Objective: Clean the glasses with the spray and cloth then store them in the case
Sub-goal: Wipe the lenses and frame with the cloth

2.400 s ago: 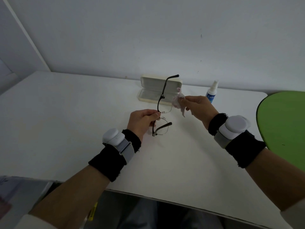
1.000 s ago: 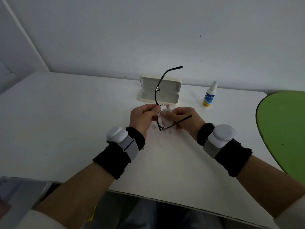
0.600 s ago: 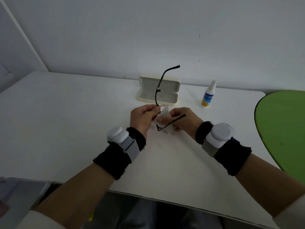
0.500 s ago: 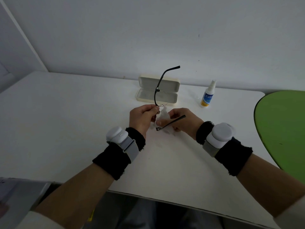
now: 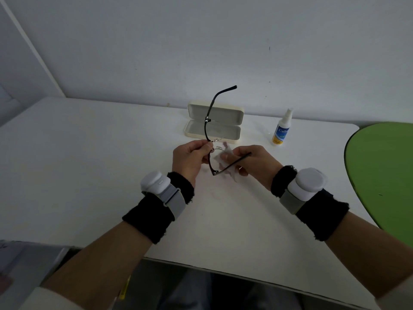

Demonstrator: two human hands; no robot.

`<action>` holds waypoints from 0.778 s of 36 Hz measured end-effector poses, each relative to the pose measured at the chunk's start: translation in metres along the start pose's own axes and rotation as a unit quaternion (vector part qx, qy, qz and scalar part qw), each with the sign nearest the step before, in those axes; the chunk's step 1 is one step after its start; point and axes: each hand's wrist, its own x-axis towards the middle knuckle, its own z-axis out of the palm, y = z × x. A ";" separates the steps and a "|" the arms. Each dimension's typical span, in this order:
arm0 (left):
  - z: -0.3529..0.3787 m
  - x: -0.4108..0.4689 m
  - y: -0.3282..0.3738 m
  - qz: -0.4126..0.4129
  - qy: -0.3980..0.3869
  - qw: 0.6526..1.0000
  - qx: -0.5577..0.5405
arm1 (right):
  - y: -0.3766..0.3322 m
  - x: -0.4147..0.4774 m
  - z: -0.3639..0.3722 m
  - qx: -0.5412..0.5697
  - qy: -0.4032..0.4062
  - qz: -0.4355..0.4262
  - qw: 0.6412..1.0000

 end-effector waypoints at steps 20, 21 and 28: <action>0.006 -0.005 -0.009 0.005 -0.005 1.000 0.025 | 0.006 0.005 0.007 -0.048 0.066 0.009 0.997; 0.006 -0.005 -0.010 0.006 -0.004 1.000 0.026 | 0.005 0.005 0.008 -0.053 0.061 0.011 0.997; 0.004 -0.003 -0.010 0.004 0.002 1.000 0.028 | 0.004 0.001 0.007 -0.089 0.017 0.015 0.996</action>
